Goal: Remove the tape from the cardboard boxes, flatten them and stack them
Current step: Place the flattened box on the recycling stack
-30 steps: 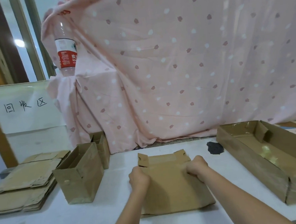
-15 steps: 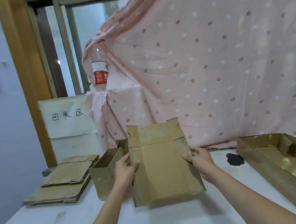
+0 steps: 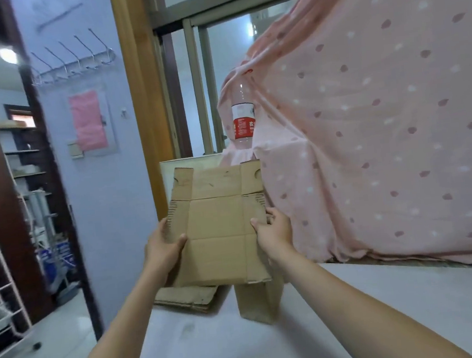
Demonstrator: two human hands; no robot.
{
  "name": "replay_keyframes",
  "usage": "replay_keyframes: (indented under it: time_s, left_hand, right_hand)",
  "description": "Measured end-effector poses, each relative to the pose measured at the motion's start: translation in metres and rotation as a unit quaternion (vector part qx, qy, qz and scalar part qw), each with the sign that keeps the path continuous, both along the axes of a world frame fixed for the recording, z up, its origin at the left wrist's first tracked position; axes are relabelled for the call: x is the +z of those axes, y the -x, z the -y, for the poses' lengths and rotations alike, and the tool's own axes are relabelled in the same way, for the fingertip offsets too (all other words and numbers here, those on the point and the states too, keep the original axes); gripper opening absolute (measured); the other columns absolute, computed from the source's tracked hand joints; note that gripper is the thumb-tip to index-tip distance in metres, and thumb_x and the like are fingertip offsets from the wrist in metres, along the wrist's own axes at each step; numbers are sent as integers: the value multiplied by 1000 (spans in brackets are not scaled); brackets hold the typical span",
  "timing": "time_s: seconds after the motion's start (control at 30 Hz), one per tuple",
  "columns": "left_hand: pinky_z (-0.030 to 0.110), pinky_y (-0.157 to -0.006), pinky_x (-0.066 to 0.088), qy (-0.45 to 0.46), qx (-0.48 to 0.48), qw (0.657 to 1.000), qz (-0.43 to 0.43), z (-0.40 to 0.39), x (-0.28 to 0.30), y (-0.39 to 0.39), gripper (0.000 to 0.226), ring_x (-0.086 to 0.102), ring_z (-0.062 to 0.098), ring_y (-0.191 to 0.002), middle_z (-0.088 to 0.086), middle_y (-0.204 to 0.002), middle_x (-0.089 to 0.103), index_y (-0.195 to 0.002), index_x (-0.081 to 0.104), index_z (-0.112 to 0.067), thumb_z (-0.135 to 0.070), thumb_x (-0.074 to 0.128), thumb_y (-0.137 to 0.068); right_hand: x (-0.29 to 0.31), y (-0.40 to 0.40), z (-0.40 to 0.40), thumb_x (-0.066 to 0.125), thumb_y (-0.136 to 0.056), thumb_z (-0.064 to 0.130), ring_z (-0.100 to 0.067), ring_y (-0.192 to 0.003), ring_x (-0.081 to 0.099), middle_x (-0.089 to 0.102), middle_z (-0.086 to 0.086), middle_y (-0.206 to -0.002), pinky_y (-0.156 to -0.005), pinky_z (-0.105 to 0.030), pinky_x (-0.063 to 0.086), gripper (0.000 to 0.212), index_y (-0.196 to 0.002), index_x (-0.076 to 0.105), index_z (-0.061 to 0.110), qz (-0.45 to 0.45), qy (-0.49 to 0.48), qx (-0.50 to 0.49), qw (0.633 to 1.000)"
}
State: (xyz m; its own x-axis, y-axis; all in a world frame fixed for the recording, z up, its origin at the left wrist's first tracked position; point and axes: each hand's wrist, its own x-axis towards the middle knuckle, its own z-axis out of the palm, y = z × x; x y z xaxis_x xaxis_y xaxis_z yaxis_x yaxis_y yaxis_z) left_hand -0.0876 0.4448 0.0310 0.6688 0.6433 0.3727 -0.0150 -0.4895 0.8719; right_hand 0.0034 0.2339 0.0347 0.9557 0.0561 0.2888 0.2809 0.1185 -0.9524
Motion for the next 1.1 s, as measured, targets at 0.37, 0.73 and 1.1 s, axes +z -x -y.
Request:
replay_keyframes:
  time_s: [0.37, 0.73, 1.1]
  left_hand:
    - [45, -98, 48, -37, 92, 980, -174, -170, -33, -15, 62, 58, 34, -114, 17, -134, 58, -143, 50, -16, -19, 76, -86]
    - [42, -108, 41, -48, -2, 955, -291, -198, -102, -122, 65, 49, 31, -130, 11, -147, 48, -149, 42, -19, -22, 70, -91]
    - [38, -102, 40, -191, -9, 935, -300, -214, -137, -161, 59, 46, 33, -120, 13, -126, 43, -134, 58, -41, -3, 41, -93]
  right_hand:
    - [-53, -18, -182, 40, -103, 6, -18, -110, 50, 53, -1, -129, -100, -29, 37, 55, -154, 32, 26, -37, 129, 61, 989]
    - [-125, -82, -222, 49, -97, 22, -32, -122, 49, 52, -17, -134, -102, -41, 39, 48, -143, 42, 12, -72, 465, -97, 877]
    - [-158, -116, -239, 17, -104, 47, -27, -151, -24, -15, -12, -166, -115, -56, -24, 65, -160, 4, 16, 31, 632, -5, 774]
